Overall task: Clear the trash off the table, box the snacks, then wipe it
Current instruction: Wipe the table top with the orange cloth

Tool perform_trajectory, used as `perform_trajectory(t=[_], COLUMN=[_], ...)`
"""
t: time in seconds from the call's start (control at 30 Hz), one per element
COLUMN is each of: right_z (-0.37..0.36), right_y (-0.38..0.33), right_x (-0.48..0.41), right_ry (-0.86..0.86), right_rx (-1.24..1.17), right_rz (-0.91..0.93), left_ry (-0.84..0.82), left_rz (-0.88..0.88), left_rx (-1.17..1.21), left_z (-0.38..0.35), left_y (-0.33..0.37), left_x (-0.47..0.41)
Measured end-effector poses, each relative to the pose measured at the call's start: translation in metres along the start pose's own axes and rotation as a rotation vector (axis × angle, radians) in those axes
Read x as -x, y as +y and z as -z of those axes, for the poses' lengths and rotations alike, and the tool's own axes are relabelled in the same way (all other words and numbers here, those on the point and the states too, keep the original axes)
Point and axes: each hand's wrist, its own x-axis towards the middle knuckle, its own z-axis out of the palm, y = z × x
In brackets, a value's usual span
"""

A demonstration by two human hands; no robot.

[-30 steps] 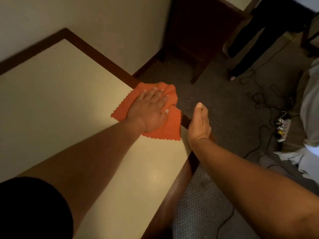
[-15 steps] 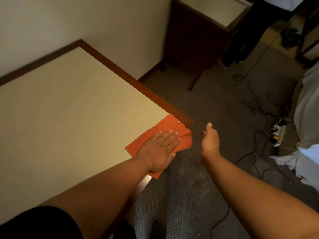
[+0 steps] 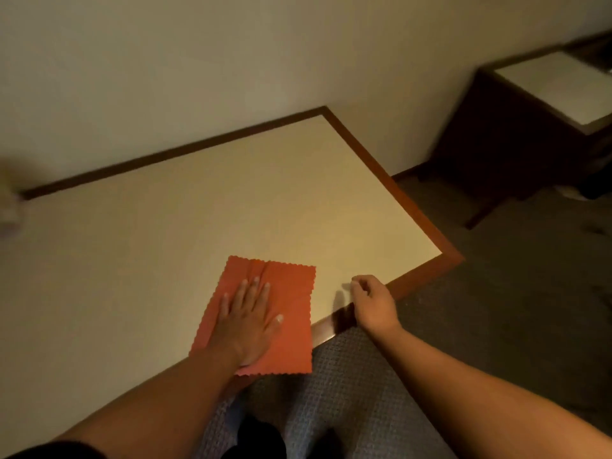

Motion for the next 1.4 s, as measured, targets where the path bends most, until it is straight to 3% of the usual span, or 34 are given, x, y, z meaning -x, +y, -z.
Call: perform_trajectory(t=[0.13, 0.23, 0.43, 0.6, 0.83, 0.9, 1.03, 1.1, 1.4], right_z=[-0.075, -0.123, -0.188, -0.210, -0.232, -0.234, -0.227, -0.215, -0.135], right_y=[-0.041, -0.059, -0.080, -0.092, -0.107, -0.121, -0.170, -0.205, -0.389], right_x=[0.015, 0.024, 0.032, 0.021, 0.009, 0.002, -0.018, -0.024, -0.008], right_ry=[-0.238, -0.380, -0.418, -0.468, -0.360, -0.358, -0.389, -0.444, -0.546], right_rx=[0.318, 0.488, 0.778, 1.022, 1.084, 1.050, 0.693, 0.455, -0.179], right_rz=[0.238, 0.319, 0.621, 0.752, 0.787, 0.735, 0.619, 0.592, 0.651], left_ry=[-0.064, -0.080, 0.279, 0.139, 0.224, 0.230, 0.242, 0.319, 0.628], left_rz=[0.254, 0.334, 0.199, 0.006, 0.040, 0.109, 0.249, 0.235, 0.011], left_rx=[0.136, 0.203, 0.136, 0.091, 0.121, 0.183, 0.624, 0.760, 1.275], left_z=[0.008, 0.018, 0.034, 0.020, 0.042, 0.055, 0.099, 0.135, 0.319], left_y=[-0.056, -0.102, -0.189, -0.242, -0.258, -0.260, -0.277, -0.285, -0.271], left_x=[0.030, 0.040, 0.079, 0.091, 0.068, 0.062, 0.057, 0.063, 0.139])
